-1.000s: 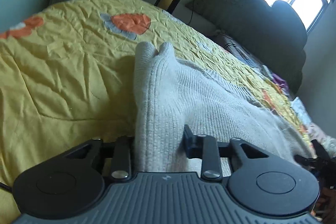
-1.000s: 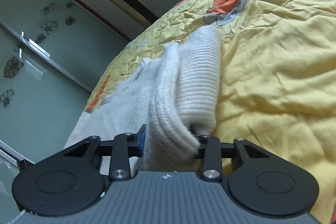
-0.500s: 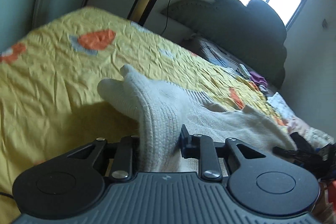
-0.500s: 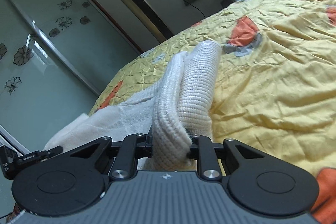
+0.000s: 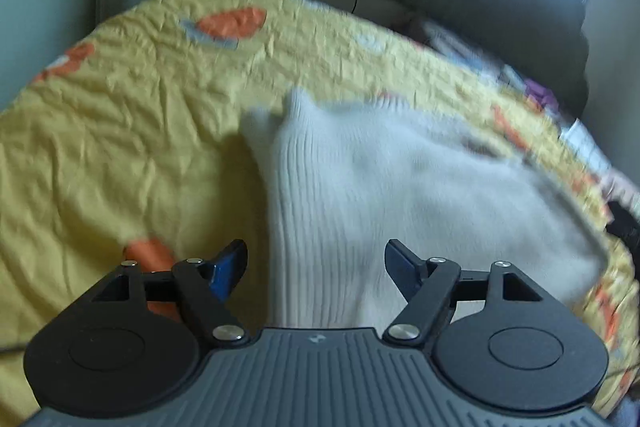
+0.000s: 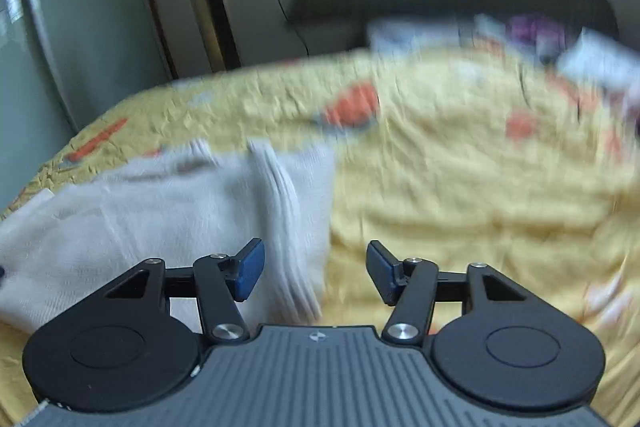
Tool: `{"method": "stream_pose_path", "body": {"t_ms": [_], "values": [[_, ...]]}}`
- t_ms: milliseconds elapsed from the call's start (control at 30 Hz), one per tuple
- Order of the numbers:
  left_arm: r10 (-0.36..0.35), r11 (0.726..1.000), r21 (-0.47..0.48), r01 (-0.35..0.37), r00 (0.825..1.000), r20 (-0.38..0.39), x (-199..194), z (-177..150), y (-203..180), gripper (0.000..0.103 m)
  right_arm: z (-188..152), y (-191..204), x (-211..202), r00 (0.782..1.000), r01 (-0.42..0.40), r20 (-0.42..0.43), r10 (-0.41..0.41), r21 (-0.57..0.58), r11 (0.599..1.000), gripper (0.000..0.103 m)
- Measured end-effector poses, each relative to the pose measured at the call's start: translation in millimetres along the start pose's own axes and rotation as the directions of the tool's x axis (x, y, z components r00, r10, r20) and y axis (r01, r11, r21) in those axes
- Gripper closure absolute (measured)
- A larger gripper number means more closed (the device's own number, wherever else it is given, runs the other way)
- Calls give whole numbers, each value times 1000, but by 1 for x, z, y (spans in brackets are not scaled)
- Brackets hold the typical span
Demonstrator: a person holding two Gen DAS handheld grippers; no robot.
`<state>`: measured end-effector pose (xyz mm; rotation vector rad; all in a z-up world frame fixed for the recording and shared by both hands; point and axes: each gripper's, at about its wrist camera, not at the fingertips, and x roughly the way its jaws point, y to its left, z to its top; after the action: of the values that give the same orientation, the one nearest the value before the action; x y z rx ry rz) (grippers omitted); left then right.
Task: Fold small clothes
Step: 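Open both grippers and move them to the cardigan bundle, then grasp the folded cardigan bundle with both grippers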
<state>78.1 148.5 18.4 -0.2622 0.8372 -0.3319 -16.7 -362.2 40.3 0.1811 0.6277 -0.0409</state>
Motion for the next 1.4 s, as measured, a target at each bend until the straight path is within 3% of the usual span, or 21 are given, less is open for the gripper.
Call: {"method": "stream_pose_path", "body": {"t_ms": [67,167,233,267,333,433,500,633,667,700,733,767,833,900,967,1100,1200,1233,1267,1300,1400], "values": [[-62,996,-60,62,998,2,8,13,9,22,6,18,4,997,-68,20,69,-54,996,34],[-140,975,-178,131,989,-38,31,25,25,22,7,42,32,980,-196,-59,192,-69,978,30],[-150,958,-252,134,988,-44,44,29,37,22,1,50,60,973,-196,-134,186,-66,978,27],[-159,952,-271,143,986,-40,47,30,41,22,-2,53,71,978,-151,-155,139,-69,986,33],[-168,935,-320,150,985,-30,57,38,53,22,-6,67,72,990,-74,-125,63,-85,994,33],[-178,912,-378,158,984,-17,71,49,68,22,-12,118,52,987,-154,-77,141,-202,967,26],[-210,895,-407,183,978,-22,80,56,76,22,-23,165,37,975,-222,-69,211,-342,913,23],[-287,888,-391,241,956,-63,91,67,80,24,-62,263,10,935,-320,-94,341,-635,703,12],[-301,888,-386,251,951,-73,94,69,79,27,-73,281,6,922,-343,-113,370,-678,649,13],[-298,892,-381,245,951,-84,95,70,77,49,-83,296,4,913,-358,-134,385,-712,603,13],[-285,896,-379,231,954,-93,97,70,77,70,-93,312,4,912,-358,-149,383,-744,564,13],[-279,896,-382,228,957,-82,97,70,77,77,-103,326,6,918,-340,-152,366,-777,530,13],[-260,906,-351,237,965,-20,90,72,74,81,-123,352,13,947,-249,-114,300,-850,464,14],[-222,937,-254,238,971,90,72,75,64,82,-136,365,15,959,-155,-37,281,-898,412,14],[-174,970,-142,196,973,152,64,78,50,82,-137,374,18,962,-127,-15,272,-908,399,14],[-72,997,-27,73,996,45,85,77,35,80,-129,383,26,967,-132,-15,255,-882,452,14],[-115,989,-94,117,993,29,87,79,48,68,-127,388,32,972,-93,23,234,-876,473,14],[-141,980,-140,143,990,20,86,79,56,52,-128,389,32,973,-79,35,229,-878,472,14],[-164,969,-184,163,986,12,88,79,64,29,-129,392,34,973,-63,50,224,-880,470,14],[-176,959,-223,174,984,15,90,78,71,22,-134,392,36,973,-44,68,221,-883,467,14],[-197,939,-283,195,980,21,93,74,85,21,-142,397,40,970,6,114,214,-894,449,19]]}}
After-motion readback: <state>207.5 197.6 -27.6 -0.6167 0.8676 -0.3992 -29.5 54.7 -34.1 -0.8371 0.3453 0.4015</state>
